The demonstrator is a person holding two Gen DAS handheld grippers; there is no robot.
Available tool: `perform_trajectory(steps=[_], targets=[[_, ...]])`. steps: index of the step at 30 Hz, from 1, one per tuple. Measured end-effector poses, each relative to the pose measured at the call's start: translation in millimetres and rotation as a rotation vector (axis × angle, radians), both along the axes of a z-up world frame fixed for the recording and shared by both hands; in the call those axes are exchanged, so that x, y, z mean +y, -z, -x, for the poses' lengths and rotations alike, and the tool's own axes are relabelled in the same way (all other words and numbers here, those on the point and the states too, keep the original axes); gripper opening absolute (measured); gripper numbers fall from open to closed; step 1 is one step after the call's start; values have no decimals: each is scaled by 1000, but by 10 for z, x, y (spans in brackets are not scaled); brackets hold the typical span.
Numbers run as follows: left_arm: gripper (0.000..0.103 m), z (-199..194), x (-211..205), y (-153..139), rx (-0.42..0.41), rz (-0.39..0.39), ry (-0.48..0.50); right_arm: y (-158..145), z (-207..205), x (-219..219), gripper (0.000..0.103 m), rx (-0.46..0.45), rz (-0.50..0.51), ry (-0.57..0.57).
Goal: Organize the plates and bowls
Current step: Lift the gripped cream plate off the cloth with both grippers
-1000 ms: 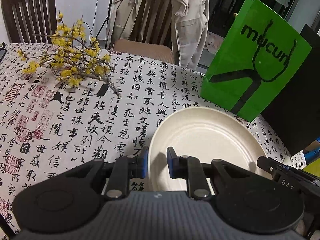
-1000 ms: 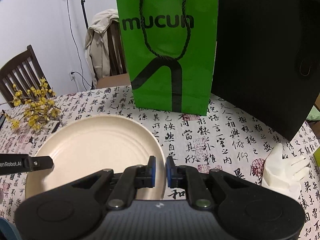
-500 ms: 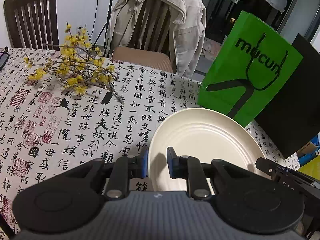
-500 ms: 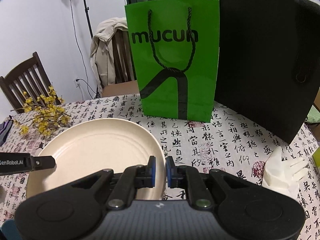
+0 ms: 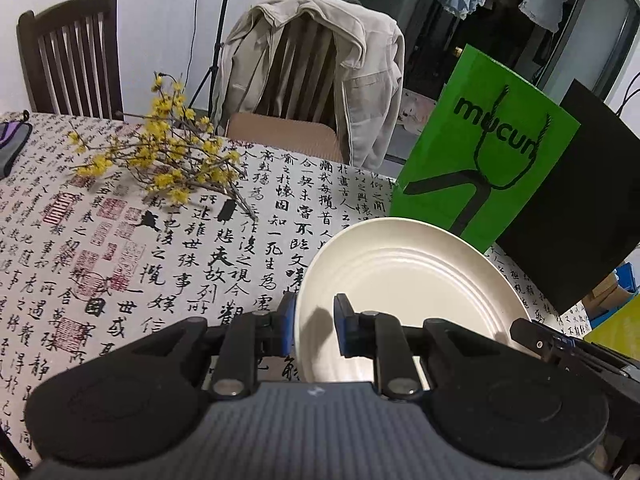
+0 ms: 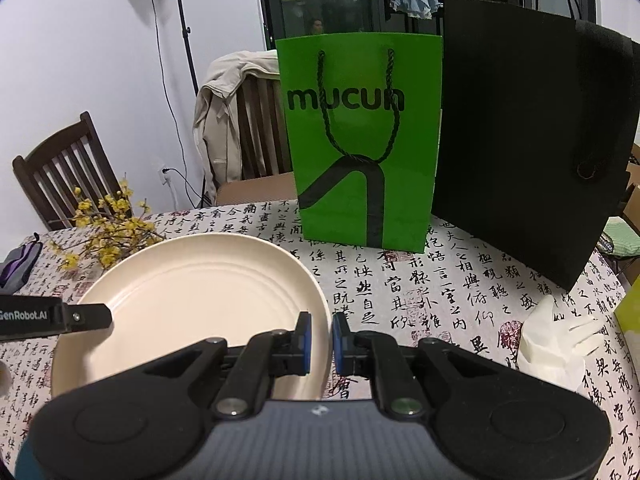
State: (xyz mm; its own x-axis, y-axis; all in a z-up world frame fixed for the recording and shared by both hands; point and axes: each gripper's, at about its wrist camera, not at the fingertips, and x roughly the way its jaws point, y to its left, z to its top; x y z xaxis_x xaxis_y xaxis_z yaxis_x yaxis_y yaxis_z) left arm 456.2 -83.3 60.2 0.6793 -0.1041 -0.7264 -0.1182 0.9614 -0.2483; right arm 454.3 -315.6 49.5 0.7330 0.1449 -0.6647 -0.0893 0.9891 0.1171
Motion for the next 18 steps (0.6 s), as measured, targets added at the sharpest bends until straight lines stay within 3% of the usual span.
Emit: perform_trajectory(steps=[18], targets=[[19, 401, 47, -182, -36, -24, 6, -166, 410, 52, 11, -34, -16, 4]])
